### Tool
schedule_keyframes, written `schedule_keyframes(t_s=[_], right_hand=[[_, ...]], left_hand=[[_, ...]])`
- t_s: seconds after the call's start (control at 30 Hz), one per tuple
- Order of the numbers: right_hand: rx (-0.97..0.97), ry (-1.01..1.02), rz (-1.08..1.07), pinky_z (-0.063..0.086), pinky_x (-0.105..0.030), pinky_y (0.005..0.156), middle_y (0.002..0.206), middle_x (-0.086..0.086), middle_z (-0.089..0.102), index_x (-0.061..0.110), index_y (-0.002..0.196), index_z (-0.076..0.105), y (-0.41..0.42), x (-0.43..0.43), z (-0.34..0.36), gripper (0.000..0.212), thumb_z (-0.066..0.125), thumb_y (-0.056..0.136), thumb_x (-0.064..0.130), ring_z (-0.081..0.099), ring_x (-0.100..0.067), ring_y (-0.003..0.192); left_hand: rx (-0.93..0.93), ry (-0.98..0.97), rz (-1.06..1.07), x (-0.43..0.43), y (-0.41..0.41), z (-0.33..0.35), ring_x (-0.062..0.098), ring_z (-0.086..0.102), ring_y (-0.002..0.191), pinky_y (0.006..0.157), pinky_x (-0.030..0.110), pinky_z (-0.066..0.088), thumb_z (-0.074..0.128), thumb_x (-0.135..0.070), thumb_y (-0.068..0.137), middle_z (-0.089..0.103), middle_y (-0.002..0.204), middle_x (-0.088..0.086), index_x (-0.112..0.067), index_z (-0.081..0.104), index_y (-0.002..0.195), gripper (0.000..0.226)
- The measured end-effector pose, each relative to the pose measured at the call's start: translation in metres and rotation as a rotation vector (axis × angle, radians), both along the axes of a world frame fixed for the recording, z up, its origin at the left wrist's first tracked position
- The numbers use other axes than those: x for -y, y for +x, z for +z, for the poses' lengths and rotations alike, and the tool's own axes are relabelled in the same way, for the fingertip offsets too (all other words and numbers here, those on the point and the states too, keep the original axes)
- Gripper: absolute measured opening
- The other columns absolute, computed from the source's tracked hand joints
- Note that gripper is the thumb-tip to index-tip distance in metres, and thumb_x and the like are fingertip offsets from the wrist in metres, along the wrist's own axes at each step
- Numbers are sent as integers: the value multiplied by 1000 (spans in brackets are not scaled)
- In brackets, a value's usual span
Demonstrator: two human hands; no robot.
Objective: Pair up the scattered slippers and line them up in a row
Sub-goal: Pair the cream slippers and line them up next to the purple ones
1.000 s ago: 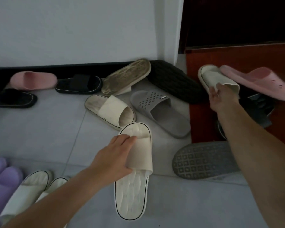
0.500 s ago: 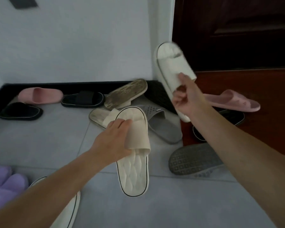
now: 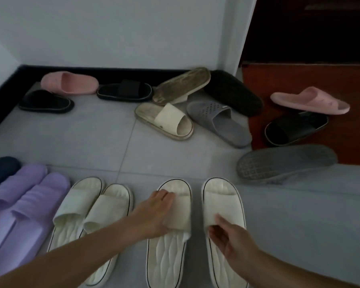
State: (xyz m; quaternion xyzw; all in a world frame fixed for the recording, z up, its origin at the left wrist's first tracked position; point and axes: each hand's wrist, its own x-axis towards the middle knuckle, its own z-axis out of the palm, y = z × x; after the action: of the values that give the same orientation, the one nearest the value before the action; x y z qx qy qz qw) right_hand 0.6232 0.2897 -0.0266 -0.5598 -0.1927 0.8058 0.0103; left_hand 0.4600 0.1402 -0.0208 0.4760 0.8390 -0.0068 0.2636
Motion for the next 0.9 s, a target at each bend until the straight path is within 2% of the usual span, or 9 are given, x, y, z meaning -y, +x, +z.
schedule_keyframes(t_s=[0.17, 0.23, 0.33, 0.47, 0.57, 0.63, 0.73, 0.8, 0.9], right_hand=[[75, -25, -94, 58, -31, 49, 59, -18, 66, -7, 78, 59, -13, 61, -31, 9, 67, 79, -5, 65, -24, 49], [61, -82, -75, 57, -31, 48, 62, -20, 67, -10, 82, 60, -22, 80, -33, 11, 68, 78, -4, 67, -24, 49], [47, -151, -35, 57, -29, 47, 61, -19, 67, -10, 87, 59, -32, 93, -34, 14, 67, 82, 1, 67, -22, 50], [40, -136, 42, 58, -29, 51, 65, -17, 68, -7, 84, 62, -31, 93, -32, 17, 66, 85, 9, 67, -21, 54], [43, -151, 205, 58, -29, 52, 65, -14, 66, -7, 84, 67, -25, 88, -24, 27, 64, 87, 19, 65, -19, 54], [37, -176, 325, 56, -29, 52, 67, -14, 66, -4, 91, 66, -20, 80, -15, 29, 64, 87, 24, 65, -20, 55], [4, -181, 453, 55, -28, 52, 65, -13, 66, 1, 90, 66, -6, 57, -5, 27, 63, 88, 27, 63, -19, 54], [37, -105, 531, 53, -26, 51, 63, -9, 66, 3, 85, 66, 5, 36, -2, 23, 60, 89, 25, 61, -16, 50], [115, 30, 569, 49, -21, 43, 54, -5, 64, 6, 76, 64, 13, -5, 1, 19, 58, 89, 18, 57, -11, 40]], left_hand=[[-7, -55, 42, 25, -1, -26, 23, 34, 126, 89, 42, 49, 67, -23, 72, 34, 132, 1, -17, 30, 131, 70], [-23, -78, 47, 36, -12, -28, 23, 34, 127, 89, 39, 48, 65, -17, 71, 34, 132, 1, -17, 30, 131, 70], [-7, -82, 44, 55, -24, -31, 21, 33, 129, 90, 35, 44, 66, -17, 71, 33, 136, -1, -17, 27, 136, 76], [65, -51, 47, 62, -26, -34, 20, 25, 137, 101, 34, 39, 65, -20, 72, 26, 146, 0, -15, 17, 145, 88], [61, -65, 23, 51, -19, -36, 23, 18, 140, 112, 36, 27, 68, -28, 72, 22, 149, 4, -11, 10, 147, 96], [76, -60, 7, 37, -11, -35, 23, 13, 143, 116, 43, 19, 72, -42, 68, 15, 153, 2, -17, 3, 148, 108], [100, -114, -137, 13, 3, -30, 23, 1, 145, 117, 52, 9, 72, -65, 59, 2, 157, -1, -24, -6, 148, 126], [73, -151, -177, -1, 11, -27, 25, 4, 145, 117, 52, 8, 71, -68, 58, 3, 157, 2, -22, -3, 148, 125], [-88, -128, -247, -14, 17, -28, 28, 27, 136, 110, 48, 23, 69, -52, 69, 25, 148, 7, -14, 13, 144, 101]])
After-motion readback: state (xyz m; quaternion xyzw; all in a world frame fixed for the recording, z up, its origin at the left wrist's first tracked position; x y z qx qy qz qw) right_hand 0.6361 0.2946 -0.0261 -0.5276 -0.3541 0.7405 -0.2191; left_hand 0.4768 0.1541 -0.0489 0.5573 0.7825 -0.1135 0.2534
